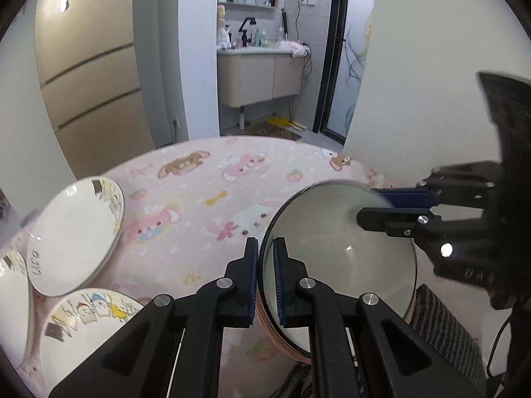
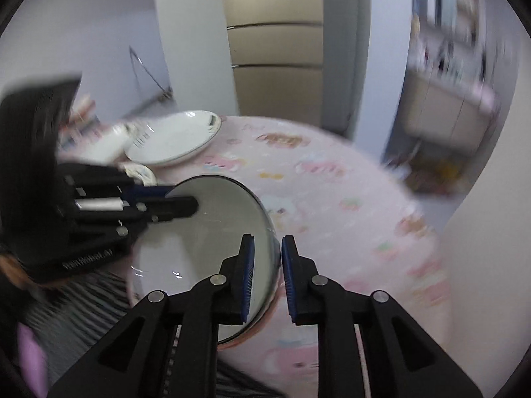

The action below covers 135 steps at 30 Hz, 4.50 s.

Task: Organize plates and bowls

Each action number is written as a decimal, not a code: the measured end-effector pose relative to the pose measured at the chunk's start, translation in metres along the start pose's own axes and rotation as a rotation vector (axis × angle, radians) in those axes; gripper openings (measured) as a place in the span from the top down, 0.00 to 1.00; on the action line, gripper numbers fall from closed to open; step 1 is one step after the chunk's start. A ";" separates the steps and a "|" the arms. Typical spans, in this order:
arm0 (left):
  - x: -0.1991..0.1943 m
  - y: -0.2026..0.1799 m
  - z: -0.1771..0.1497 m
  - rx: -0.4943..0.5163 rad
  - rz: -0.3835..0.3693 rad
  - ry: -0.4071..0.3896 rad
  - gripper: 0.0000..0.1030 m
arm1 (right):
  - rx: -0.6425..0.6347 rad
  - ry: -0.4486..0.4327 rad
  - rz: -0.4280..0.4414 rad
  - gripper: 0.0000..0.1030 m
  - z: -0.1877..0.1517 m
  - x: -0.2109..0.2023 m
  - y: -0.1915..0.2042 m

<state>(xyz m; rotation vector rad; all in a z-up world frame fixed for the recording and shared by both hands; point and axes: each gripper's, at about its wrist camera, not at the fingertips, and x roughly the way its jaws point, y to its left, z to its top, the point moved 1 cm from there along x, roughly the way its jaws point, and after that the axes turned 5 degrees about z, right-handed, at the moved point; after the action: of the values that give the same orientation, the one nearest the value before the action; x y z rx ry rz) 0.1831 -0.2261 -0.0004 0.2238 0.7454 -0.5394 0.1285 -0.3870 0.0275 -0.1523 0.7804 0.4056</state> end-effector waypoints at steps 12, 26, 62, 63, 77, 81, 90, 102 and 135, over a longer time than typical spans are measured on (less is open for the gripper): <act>-0.012 0.010 0.006 -0.069 -0.041 -0.013 0.91 | -0.020 -0.068 0.004 0.79 -0.001 -0.007 0.012; -0.061 0.041 0.026 -0.132 0.109 -0.216 0.00 | 0.058 -0.222 0.027 0.00 0.012 -0.029 0.010; -0.198 0.233 -0.065 -0.425 0.394 -0.275 0.00 | -0.087 -0.252 0.318 0.00 0.103 0.036 0.175; -0.197 0.241 -0.066 -0.444 0.408 -0.266 0.00 | -0.081 -0.244 0.327 0.00 0.109 0.042 0.179; -0.084 0.296 -0.031 -0.506 0.234 -0.101 0.00 | 0.238 -0.166 0.283 0.00 0.158 0.136 0.133; -0.034 0.312 -0.020 -0.477 0.241 -0.014 0.00 | 0.333 -0.115 0.291 0.00 0.150 0.166 0.109; 0.047 0.334 -0.015 -0.457 0.219 0.168 0.22 | 0.527 -0.027 0.328 0.15 0.125 0.211 0.063; 0.091 0.334 -0.021 -0.422 0.259 0.253 0.64 | 0.651 0.014 0.345 0.64 0.106 0.230 0.036; -0.016 0.321 -0.014 -0.456 0.261 0.009 0.89 | 0.504 -0.138 0.239 0.88 0.128 0.172 0.064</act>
<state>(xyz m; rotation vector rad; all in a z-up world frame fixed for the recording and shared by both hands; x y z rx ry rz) 0.3386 0.0558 0.0030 -0.1008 0.8136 -0.1121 0.2952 -0.2410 -0.0037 0.4399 0.7447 0.4271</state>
